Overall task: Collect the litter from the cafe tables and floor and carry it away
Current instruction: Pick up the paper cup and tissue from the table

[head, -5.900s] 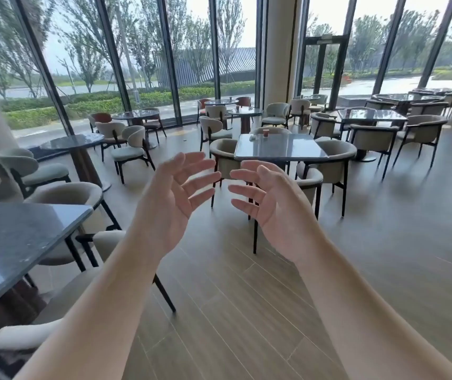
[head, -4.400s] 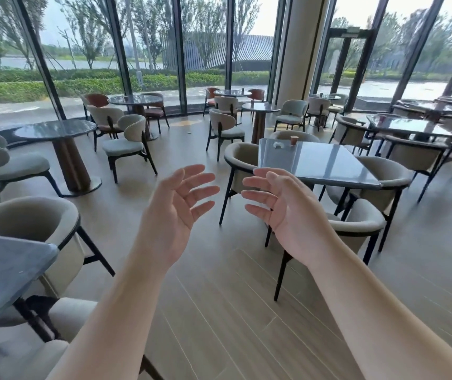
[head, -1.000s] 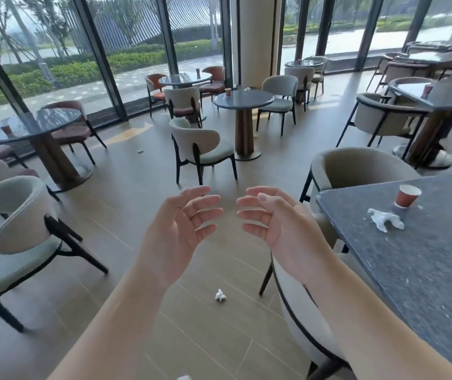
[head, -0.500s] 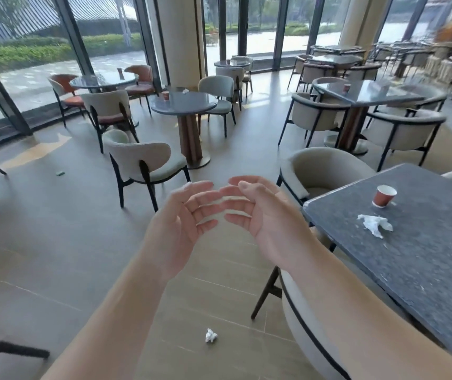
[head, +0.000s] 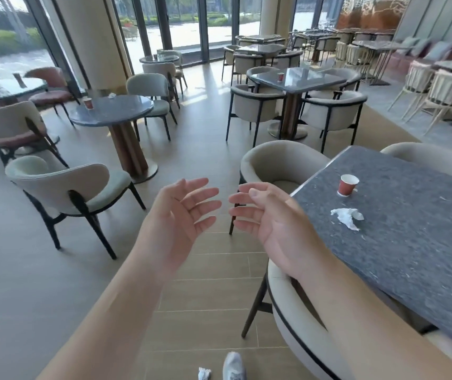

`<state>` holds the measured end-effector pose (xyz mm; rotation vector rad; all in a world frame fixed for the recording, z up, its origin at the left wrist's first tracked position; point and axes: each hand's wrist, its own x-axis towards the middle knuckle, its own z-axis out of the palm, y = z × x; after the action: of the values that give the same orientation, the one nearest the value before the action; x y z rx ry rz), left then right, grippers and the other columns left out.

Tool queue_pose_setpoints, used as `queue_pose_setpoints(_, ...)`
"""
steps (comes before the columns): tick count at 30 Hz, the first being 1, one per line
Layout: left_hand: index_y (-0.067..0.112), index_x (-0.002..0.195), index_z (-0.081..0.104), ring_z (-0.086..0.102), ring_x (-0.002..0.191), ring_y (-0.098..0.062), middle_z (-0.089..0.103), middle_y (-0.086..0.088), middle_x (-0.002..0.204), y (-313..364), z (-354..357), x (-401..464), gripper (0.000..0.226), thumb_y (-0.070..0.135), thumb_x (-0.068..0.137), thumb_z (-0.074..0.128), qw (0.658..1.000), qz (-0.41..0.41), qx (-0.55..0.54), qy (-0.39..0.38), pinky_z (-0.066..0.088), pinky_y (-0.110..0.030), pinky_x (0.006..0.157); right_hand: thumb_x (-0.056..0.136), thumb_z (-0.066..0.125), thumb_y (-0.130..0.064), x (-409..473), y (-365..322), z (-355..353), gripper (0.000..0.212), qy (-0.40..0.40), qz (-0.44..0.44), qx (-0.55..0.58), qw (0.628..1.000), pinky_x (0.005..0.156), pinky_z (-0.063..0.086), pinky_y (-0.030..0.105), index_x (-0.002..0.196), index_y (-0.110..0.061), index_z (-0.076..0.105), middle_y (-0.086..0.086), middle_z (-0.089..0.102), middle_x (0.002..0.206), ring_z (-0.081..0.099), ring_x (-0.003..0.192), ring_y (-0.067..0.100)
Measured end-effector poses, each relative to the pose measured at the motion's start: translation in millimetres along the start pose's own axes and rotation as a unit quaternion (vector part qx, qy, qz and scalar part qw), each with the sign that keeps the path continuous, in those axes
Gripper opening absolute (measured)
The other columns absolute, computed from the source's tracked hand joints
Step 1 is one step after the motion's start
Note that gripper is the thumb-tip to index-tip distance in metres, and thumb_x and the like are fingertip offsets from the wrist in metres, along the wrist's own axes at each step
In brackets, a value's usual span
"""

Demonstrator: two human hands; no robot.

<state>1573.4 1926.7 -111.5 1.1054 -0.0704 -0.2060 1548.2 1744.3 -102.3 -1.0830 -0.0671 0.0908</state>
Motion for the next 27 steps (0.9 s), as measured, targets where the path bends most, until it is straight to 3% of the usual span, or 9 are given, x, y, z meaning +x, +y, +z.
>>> queue_pose_setpoints(9, 0.019, 0.107, 0.071, 0.071, 0.093, -0.02, 0.075, -0.005, 0.108, 1, -7, 170, 0.039, 0.045, 0.085, 0.052, 0.997, -0.053, 0.052, -0.027, 0.048, -0.04, 0.088, 0.079, 0.061, -0.026, 150, 2, -48, 0.031, 0.057, -0.018, 0.033, 0.998, 0.073, 0.053, 0.031, 0.105, -0.009, 0.063, 0.008, 0.072, 0.095, 0.066, 0.083, 0.021)
queue_pose_setpoints(15, 0.019, 0.106, 0.072, 0.072, 0.092, -0.019, 0.075, -0.006, 0.107, 17, 4, 273, 0.039, 0.044, 0.083, 0.052, 0.994, -0.065, 0.07, -0.055, 0.051, -0.035, 0.078, 0.078, 0.061, -0.025, 237, -15, -69, 0.028, 0.073, -0.04, 0.022, 0.996, 0.075, 0.051, 0.032, 0.103, -0.01, 0.063, 0.009, 0.072, 0.095, 0.065, 0.086, 0.022)
queue_pose_setpoints(21, 0.02, 0.106, 0.072, 0.071, 0.097, -0.02, 0.074, -0.006, 0.11, 17, 3, 345, 0.038, 0.045, 0.087, 0.052, 0.989, -0.082, 0.054, -0.109, 0.05, -0.036, 0.081, 0.081, 0.061, -0.026, 293, -22, -79, 0.024, 0.082, -0.062, -0.005, 0.995, 0.074, 0.053, 0.031, 0.101, -0.014, 0.065, 0.007, 0.072, 0.095, 0.066, 0.087, 0.019)
queue_pose_setpoints(27, 0.022, 0.103, 0.076, 0.07, 0.096, -0.02, 0.073, -0.006, 0.11, 7, -1, 419, 0.036, 0.045, 0.088, 0.053, 0.977, -0.107, 0.05, -0.176, 0.052, -0.035, 0.08, 0.081, 0.06, -0.027, 345, -21, -90, 0.021, 0.142, -0.078, -0.018, 0.987, 0.077, 0.052, 0.031, 0.098, -0.017, 0.067, 0.005, 0.072, 0.095, 0.066, 0.087, 0.017)
